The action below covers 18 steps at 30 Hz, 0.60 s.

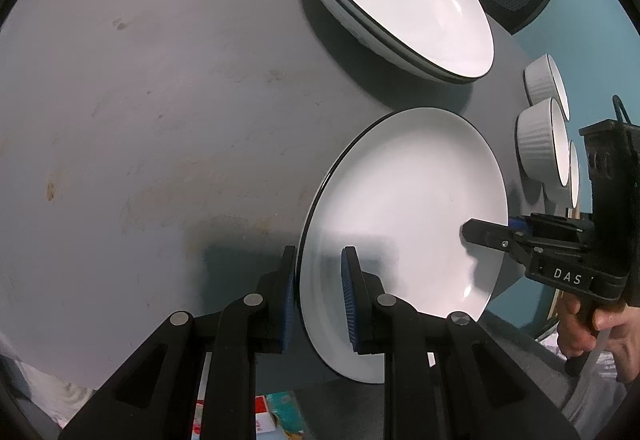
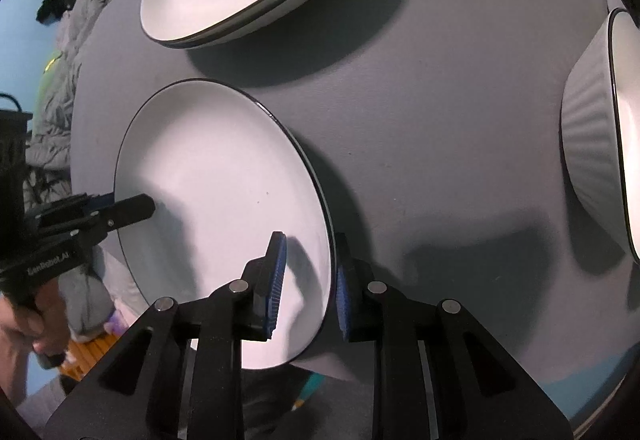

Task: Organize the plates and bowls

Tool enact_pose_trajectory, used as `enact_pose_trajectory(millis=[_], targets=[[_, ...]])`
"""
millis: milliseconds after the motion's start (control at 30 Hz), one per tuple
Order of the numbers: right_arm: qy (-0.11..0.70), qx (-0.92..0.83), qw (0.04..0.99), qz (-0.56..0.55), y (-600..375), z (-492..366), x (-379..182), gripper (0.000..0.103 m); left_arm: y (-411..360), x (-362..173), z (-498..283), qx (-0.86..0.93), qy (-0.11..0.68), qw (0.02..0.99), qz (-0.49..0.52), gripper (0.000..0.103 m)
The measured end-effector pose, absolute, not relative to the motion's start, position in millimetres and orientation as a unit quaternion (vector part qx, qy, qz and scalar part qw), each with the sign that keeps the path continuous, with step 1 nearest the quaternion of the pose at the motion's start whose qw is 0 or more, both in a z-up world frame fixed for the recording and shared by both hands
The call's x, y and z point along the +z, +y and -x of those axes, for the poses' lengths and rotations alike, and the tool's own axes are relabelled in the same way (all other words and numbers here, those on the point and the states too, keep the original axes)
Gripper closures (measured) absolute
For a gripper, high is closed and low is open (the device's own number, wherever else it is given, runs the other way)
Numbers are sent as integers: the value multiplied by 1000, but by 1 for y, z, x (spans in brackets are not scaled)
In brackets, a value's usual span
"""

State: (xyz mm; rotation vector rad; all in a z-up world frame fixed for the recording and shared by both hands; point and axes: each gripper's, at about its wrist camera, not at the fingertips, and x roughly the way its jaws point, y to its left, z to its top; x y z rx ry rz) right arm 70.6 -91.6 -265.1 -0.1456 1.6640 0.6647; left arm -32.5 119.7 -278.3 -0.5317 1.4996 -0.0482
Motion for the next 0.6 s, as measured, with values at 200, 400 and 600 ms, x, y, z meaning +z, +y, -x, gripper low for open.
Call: enact_pose_trajectory(millis=[200,400,600], targets=[[710,302,632,74,-95,-65,-262,80,104,-282,22,-19,680,698,226,83],[715,296,631,53,-105,-69,-265,80,98,-285,17,-16,680,696,229,83],[722,289,625,67,-110,-70,-263,80,99,-285,19,-14,680,697,229,83]])
